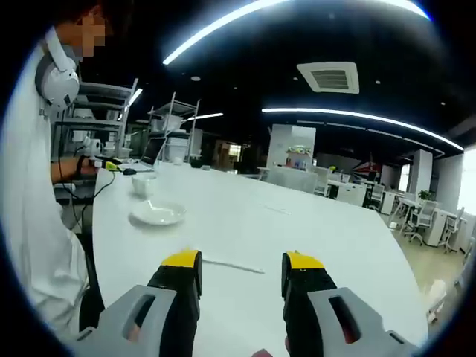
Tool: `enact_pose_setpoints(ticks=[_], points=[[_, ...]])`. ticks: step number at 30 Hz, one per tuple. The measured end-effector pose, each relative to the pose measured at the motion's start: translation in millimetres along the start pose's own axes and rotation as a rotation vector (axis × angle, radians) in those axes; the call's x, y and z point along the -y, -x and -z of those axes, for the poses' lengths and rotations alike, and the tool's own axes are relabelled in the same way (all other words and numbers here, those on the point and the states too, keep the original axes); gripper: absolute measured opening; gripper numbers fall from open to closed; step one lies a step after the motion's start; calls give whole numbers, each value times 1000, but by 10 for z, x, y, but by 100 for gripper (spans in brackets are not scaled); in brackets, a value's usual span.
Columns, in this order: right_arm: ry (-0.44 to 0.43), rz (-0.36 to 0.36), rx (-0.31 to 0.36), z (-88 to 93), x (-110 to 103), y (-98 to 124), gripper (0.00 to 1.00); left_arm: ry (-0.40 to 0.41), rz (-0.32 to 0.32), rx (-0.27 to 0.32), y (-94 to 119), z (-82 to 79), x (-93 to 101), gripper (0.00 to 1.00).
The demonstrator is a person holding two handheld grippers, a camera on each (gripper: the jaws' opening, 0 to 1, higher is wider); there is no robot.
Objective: Tidy tabletop coffee trays, cups and spoons，present forward
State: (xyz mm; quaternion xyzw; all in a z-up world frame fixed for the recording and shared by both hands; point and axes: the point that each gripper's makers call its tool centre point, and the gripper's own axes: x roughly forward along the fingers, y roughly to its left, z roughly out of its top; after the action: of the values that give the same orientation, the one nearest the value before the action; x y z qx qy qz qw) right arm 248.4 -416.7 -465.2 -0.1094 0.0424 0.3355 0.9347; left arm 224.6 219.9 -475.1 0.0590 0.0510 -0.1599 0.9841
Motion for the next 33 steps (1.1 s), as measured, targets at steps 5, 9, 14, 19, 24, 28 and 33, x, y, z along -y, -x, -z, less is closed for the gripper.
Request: enact_pose_setpoints(ticks=[5,9,14,19,24,28,33], points=[[-4,6,7,-8,14,13,43,0,1,-4,-5,3,-2,40],[-3,14,0,-27,25,34,42,1,-2,-9,-7,7,-15,40],[-4,27,-11,-62,64,45,43,9,-9,-20,-12,4,-23,39],[-1,42,-15,-93,101,62,43,28,-19,-33,1,3,-47,38],[-10,53,-5,-116,139,94,43,30,-27,-36,30,-16,-72,38],[-19,69,-7,-114,171,100,42,59,-41,-66,45,-2,-109,38],[-74,119,-19,-77,290,125,42,79,-43,-78,50,-6,-134,38]])
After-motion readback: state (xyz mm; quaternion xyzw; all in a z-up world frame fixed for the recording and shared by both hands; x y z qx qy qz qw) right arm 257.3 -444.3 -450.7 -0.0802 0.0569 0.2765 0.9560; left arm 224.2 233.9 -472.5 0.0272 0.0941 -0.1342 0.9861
